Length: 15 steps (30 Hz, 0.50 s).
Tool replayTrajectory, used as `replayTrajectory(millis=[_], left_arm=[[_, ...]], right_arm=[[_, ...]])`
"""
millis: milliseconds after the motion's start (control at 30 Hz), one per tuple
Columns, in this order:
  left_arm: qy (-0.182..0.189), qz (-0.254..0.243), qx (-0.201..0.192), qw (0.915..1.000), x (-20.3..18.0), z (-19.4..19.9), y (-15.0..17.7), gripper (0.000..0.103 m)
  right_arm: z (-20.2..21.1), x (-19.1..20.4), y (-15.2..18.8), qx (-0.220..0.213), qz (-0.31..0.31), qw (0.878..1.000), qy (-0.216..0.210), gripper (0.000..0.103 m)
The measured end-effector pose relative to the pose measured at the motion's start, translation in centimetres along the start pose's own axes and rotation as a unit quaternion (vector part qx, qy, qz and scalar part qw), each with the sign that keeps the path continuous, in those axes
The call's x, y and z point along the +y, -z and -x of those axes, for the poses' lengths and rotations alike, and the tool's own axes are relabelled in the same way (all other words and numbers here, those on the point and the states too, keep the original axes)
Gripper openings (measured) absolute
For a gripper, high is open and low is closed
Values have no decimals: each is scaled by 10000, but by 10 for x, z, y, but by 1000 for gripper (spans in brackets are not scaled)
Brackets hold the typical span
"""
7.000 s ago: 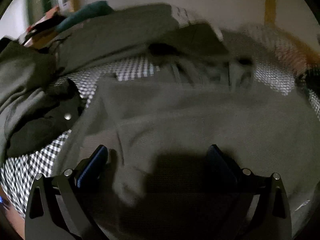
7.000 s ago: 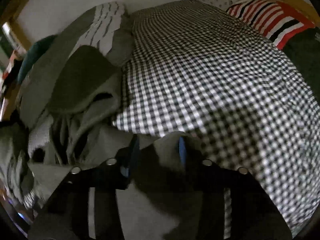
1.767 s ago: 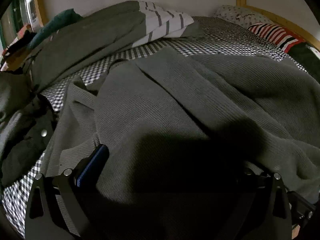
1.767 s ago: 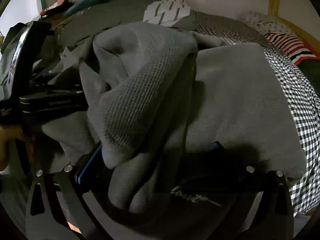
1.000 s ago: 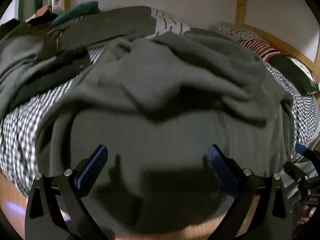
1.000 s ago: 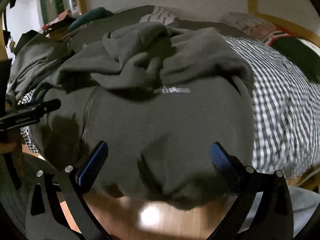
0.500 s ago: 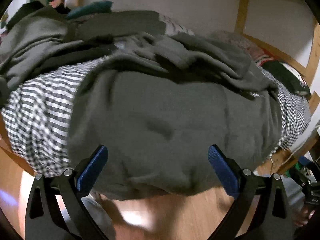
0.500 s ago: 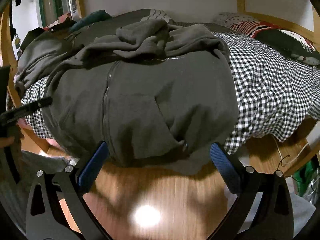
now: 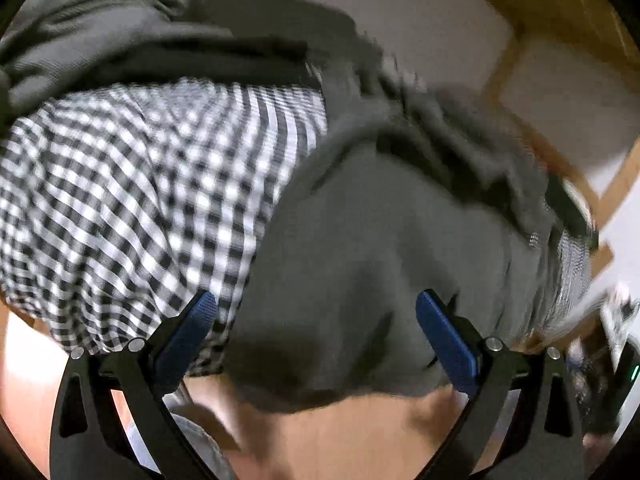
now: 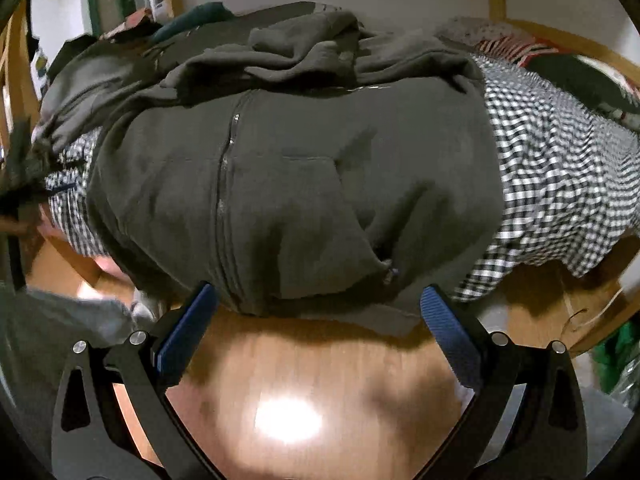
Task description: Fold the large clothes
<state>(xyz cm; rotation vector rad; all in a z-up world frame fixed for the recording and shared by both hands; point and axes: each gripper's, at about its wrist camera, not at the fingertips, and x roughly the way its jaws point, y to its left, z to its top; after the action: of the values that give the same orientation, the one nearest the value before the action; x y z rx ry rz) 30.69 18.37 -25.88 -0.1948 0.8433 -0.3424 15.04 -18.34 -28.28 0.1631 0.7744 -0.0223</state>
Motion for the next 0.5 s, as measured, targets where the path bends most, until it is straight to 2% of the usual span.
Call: replayTrajectory(millis=[33,100,267,400,500], left_arm=[[-93,-73,154,9998,2,-10,2,98],[-108,-64,203,9997,6,-18,6,98],[31,104,122,9999,14,-27,12,98],[97,265,128,9995,8,-32,10,98],[80,464,157,9988,4,-36,13,98]], right_arm=[[-3,3,-3,-13,-98,9999,-82,100],[-8,14,-8,-51,-100,9998,-180,100],[-17,45,-1,58,536,9983,-210,100],[-20,44,4,117,883,9960,27,100],[-22,40,0,46,1456,9890,245,100]])
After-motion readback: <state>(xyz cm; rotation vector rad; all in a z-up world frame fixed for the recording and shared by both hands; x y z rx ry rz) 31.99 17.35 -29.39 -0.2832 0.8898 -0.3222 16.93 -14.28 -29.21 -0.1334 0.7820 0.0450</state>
